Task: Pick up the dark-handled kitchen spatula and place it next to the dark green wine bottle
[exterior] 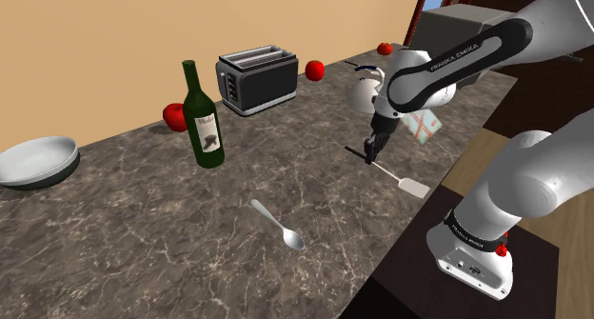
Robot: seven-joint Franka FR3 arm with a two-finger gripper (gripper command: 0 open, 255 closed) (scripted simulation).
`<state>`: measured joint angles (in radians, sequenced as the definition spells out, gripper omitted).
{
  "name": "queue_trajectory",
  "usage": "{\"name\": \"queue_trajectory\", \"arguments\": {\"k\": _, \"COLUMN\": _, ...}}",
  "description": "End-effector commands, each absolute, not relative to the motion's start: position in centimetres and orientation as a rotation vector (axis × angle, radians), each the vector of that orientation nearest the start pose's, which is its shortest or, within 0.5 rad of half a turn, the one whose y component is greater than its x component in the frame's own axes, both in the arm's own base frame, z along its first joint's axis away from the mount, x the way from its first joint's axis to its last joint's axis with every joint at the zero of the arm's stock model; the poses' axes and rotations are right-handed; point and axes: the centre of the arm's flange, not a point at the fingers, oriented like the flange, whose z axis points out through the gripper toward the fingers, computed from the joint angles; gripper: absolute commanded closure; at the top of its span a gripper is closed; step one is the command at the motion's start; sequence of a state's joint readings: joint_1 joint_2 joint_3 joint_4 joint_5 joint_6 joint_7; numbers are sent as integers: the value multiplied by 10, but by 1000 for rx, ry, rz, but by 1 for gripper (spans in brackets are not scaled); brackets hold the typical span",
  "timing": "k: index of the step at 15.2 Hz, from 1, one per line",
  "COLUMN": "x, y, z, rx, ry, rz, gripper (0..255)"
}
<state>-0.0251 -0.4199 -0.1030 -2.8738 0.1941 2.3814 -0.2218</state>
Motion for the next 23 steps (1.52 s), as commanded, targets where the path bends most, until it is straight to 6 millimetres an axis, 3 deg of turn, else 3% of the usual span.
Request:
{"name": "queue_trajectory", "arguments": {"k": 1, "x": 333, "y": -36, "z": 308, "rx": -2959, "ry": 62, "rz": 71, "gripper": 255}}
{"name": "queue_trajectory", "arguments": {"k": 23, "x": 333, "y": -36, "z": 424, "rx": -2959, "ry": 62, "rz": 71, "gripper": 255}}
